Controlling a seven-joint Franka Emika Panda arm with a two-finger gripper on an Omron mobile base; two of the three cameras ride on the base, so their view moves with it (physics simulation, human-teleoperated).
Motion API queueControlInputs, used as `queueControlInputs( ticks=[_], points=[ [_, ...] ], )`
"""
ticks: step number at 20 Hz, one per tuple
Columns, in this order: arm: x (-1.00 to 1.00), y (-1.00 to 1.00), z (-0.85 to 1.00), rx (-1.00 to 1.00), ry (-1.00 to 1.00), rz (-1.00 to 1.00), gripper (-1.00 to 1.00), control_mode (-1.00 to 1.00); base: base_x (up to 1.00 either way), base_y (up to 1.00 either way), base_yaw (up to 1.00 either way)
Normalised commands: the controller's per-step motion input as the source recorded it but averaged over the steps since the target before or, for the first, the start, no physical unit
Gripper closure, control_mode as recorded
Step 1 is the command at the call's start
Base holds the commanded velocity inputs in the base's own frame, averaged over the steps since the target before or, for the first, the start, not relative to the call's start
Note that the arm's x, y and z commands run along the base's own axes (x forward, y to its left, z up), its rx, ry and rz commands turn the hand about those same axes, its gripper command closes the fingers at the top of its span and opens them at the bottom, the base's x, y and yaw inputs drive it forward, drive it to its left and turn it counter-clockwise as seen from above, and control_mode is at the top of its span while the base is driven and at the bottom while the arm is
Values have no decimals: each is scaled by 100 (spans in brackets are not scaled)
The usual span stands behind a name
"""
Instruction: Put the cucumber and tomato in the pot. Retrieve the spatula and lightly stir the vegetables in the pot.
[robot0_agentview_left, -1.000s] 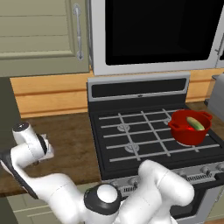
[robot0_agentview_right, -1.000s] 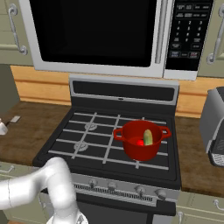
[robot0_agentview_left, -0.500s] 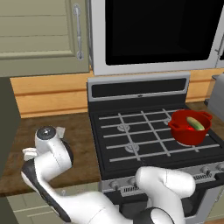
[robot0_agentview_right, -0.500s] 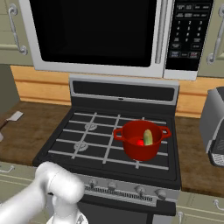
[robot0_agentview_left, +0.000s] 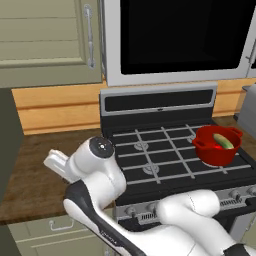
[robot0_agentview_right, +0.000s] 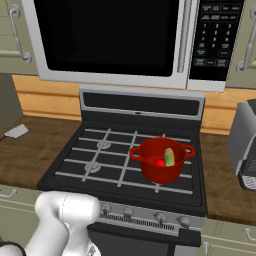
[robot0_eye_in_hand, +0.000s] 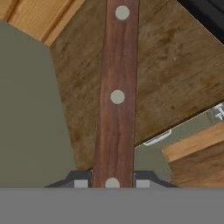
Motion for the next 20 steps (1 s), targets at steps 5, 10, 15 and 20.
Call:
queueControlInputs(
  ticks=[5, 10, 15, 20],
  points=[
    [-39, -34, 100, 18, 0, -27, 100, -100, 0, 0, 0],
    [-12, -54, 100, 24, 5, -25, 100, -100, 0, 0, 0],
    [-17, -91, 75, 35, 1, -20, 100, -100, 0, 0, 0],
    [-57, -85, 26, 52, 0, -20, 100, -100, 0, 0, 0]
  ],
)
